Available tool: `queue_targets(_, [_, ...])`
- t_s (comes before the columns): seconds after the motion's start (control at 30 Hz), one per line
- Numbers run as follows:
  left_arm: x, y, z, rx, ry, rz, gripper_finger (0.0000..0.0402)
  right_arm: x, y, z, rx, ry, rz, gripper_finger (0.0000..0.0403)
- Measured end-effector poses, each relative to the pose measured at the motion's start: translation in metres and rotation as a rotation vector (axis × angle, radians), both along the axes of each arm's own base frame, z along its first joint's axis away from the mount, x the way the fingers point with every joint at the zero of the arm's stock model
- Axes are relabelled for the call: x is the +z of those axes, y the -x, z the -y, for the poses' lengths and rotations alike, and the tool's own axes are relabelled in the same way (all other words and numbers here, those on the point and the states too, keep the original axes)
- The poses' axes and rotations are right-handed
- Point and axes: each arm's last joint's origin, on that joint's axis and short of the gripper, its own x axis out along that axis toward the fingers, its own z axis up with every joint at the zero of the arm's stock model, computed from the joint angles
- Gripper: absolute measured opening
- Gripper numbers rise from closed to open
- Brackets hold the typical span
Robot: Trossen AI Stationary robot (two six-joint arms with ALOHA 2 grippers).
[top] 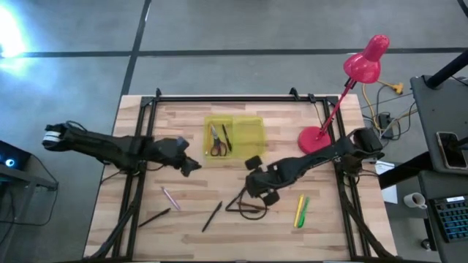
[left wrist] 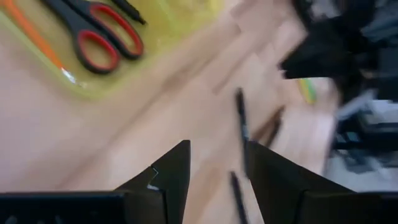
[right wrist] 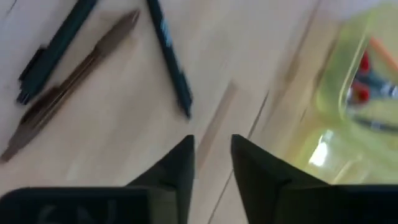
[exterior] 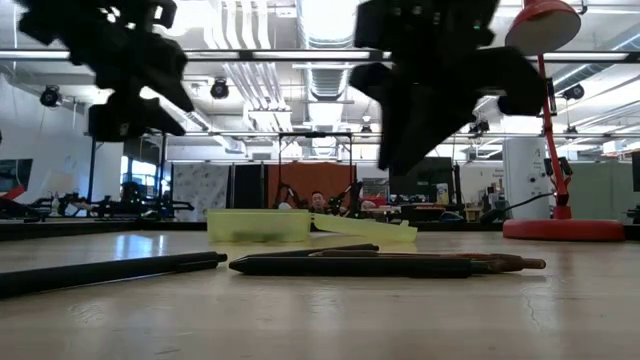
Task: Pick & place school supplies into a supply box
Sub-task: Put the black pen into the supply box
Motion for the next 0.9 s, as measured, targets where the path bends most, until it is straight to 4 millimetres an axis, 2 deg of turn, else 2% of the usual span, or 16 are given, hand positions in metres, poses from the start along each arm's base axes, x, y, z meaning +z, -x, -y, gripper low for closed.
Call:
queue_targets(0.23, [-0.012,0.017,0.015,-0.051,0.072,0.049,0.0141,-0.018,-0.025,-0.008,0.067,-0.038,-0.017,0.0176])
queue_targets(0.4, [-0.008,0.019,0.023,-0.092,0.09,0.06,0.0141,-0.039,-0.045,-0.014,0.061,-0.033,-0.055,0.0201])
queue_targets(0.53, [-0.003,0.019,0.025,-0.109,0.086,0.075,0.0141,-0.058,-0.059,-0.018,0.044,-0.078,-0.111,0.0203])
queue_targets(0.63, [0.0,0.019,0.026,-0.125,0.072,0.091,0.0141,-0.064,-0.069,-0.022,0.001,-0.157,-0.151,0.0196])
queue_targets(0.8, [0.0,0.021,0.026,-0.139,0.055,0.097,0.0141,-0.071,-0.08,-0.019,-0.198,-0.207,-0.223,0.0166])
queue_targets(0.9, [0.001,0.021,0.026,-0.14,0.055,0.099,0.0141,-0.072,-0.085,-0.015,-0.239,-0.215,-0.253,0.0143])
